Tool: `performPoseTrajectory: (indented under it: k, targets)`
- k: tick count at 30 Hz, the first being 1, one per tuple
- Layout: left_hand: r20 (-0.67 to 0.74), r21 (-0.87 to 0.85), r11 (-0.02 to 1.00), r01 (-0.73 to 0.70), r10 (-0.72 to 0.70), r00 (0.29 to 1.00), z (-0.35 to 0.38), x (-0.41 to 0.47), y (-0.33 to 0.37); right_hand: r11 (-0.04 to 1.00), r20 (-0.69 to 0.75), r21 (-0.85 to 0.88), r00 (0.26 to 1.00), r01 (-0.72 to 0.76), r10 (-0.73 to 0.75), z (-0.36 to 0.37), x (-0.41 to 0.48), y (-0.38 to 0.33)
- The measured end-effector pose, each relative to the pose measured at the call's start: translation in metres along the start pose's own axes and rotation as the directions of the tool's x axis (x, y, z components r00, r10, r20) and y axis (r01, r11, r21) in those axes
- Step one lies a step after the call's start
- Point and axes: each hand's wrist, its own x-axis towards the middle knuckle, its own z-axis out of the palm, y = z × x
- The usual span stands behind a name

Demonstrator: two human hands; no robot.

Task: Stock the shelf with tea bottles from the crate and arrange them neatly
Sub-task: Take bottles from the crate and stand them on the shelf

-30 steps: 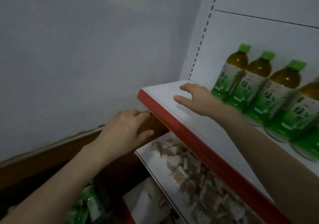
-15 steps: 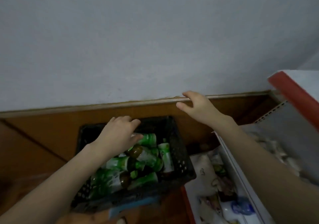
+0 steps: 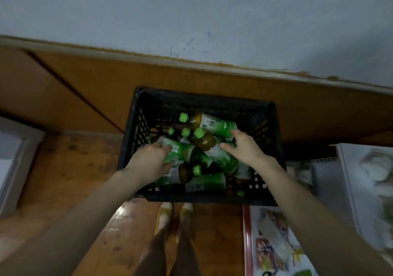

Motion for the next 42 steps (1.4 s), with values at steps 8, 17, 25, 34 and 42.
performPoseTrajectory:
  k: [8,17,25,34,42]
  targets:
    - [0.058,-0.038,0.998,0.047,-0.045,0.997,0.054,0.04,-0.019,0.998,0.097,-0.039,0.993,-0.058,0.061,0.065,0.051,0.038]
    - [0.028,-0.098,0.987,0.124,-0.122,0.992,0.087,0.092,-0.031,0.998,-0.096,0.066,0.995,-0.013,0.02,0.096,0.077,0.051]
    - [0.087,-0.062,0.995,0.083,-0.077,0.993,0.097,0.132,-0.043,0.986,-0.156,0.153,0.987,0.059,-0.034,0.079,0.054,0.059]
    - [0.114,-0.127,0.992,0.0,0.014,0.993,0.102,0.154,-0.045,0.979,-0.146,0.205,0.989,0.015,0.015,0.082,0.043,0.072]
    - [-0.009,-0.159,0.987,-0.002,0.001,1.0,0.059,0.128,-0.025,0.948,-0.2,0.318,0.979,0.036,0.03,0.064,0.021,0.056]
